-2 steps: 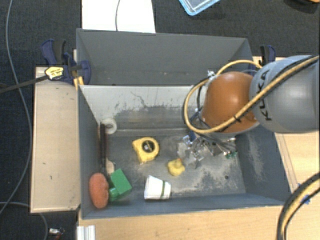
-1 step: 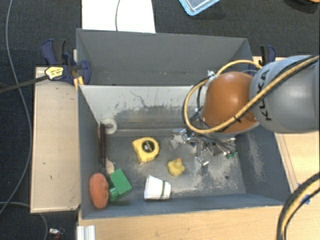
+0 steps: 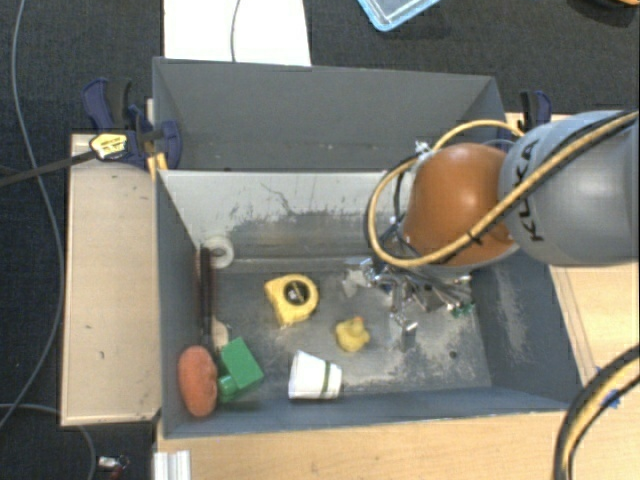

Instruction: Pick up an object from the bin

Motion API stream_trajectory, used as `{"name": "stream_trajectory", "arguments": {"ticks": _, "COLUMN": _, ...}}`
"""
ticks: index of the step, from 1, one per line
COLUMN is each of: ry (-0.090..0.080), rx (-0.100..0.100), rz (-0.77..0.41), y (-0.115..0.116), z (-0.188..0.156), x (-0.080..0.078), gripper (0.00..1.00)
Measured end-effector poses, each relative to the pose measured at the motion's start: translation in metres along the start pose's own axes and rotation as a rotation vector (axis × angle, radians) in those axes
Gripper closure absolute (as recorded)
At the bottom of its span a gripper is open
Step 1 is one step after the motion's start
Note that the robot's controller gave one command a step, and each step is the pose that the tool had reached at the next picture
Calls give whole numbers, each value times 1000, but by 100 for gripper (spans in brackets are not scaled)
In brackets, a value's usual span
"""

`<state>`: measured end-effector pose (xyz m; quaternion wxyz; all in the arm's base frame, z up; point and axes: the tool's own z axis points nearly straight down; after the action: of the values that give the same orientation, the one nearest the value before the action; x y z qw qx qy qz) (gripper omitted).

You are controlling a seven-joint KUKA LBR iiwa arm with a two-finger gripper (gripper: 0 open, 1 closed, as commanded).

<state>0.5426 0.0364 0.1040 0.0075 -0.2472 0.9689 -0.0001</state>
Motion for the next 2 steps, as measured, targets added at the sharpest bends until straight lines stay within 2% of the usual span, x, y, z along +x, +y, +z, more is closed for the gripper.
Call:
{"name": "stream_trajectory", "arguments": {"ticks": 1, "ry": -1, "rx": 2, "rz": -91, "y": 18, "z": 3, "x": -4, "gripper": 0}}
{"name": "stream_trajectory", "arguments": {"ticks": 2, "ry": -1, "rx": -2, "rz": -99, "y": 35, "z": 1, "x": -9, "gripper": 0}}
